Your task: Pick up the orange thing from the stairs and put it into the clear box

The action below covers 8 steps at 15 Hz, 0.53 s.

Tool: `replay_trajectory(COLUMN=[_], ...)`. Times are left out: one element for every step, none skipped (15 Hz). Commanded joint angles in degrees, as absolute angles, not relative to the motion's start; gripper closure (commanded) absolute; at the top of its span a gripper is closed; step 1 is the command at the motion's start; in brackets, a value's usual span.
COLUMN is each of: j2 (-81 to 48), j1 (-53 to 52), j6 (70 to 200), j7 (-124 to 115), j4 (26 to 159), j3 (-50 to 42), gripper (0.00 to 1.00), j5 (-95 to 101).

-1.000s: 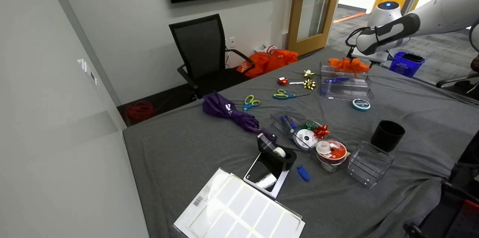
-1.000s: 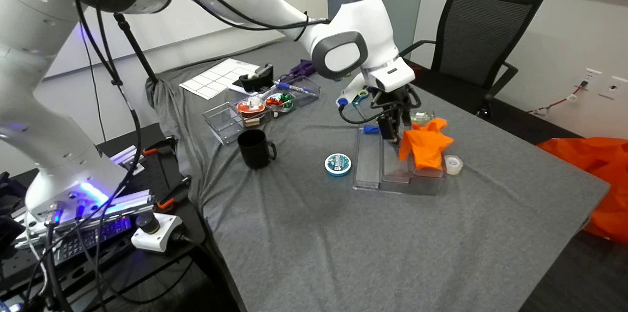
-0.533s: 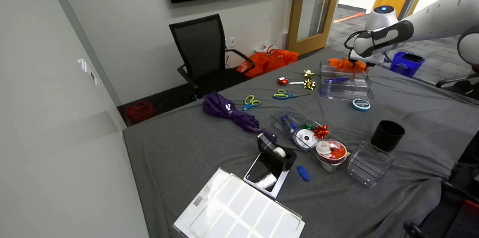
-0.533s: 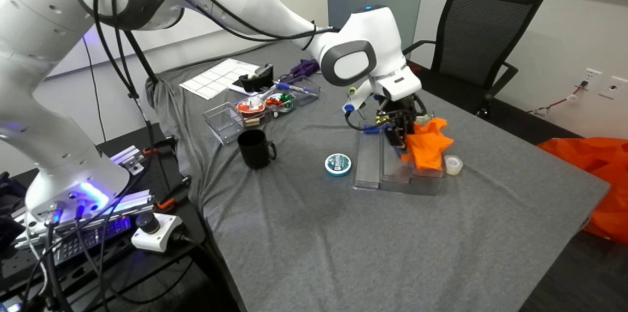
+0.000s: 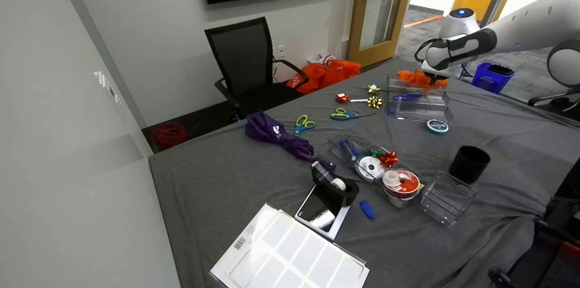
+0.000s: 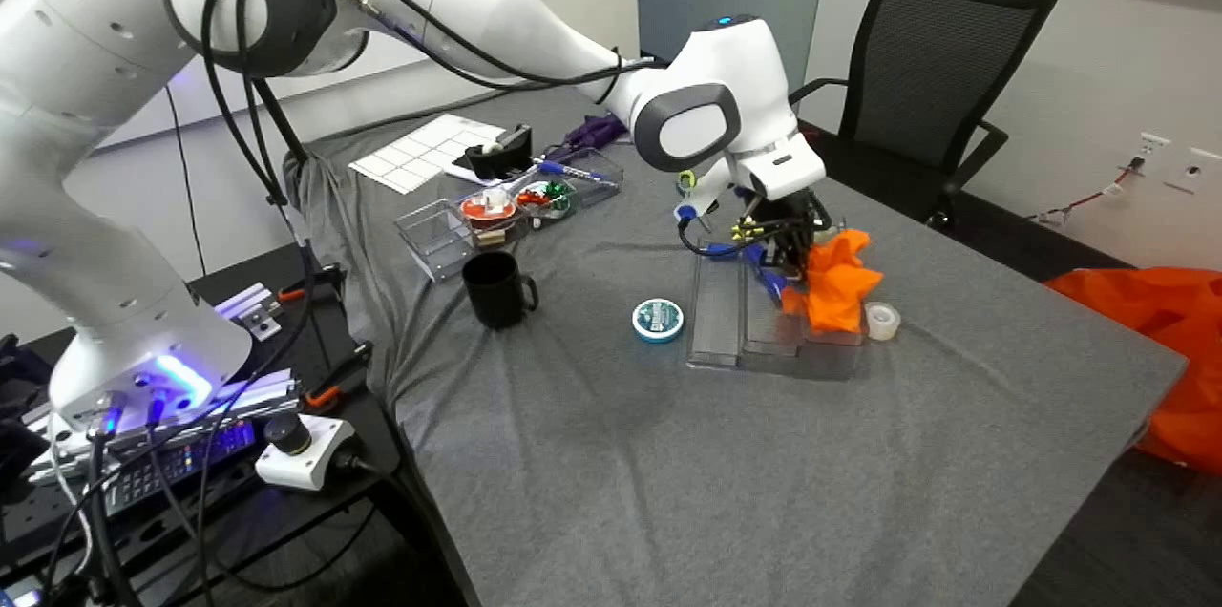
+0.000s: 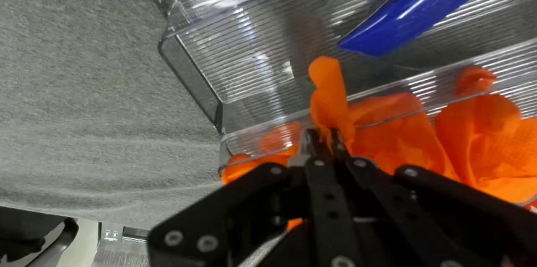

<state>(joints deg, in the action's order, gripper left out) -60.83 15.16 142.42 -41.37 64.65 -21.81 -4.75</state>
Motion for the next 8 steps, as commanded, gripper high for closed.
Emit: replay_trajectory(j2=[-61.21,-60.49,-59.86,-58.60,-57.44,-55.74,-54.14,-52.48], j1=[16.47,16.72,17.00,17.39,17.66,17.92,18.08,18.41], j6=[139.74,139.10,138.51,138.02,137.65,137.39,137.03,136.62], j7=[-41.20,-40.76,-40.26,-39.51,-38.93,-37.91,-37.02,-35.28], j4=[62.12,62.39,62.54,63.20,63.90,65.14,66.22,67.38], j3=[-20.80,-20.49,-20.19,-19.61,-19.17,-18.53,-17.99,-17.12], gripper=[1.00,1.00,1.00,1.00,1.00,1.00,1.00,1.00], j5=[-5.91,-6.31,-6.75,-7.48,-8.16,-8.98,-9.89,-10.87])
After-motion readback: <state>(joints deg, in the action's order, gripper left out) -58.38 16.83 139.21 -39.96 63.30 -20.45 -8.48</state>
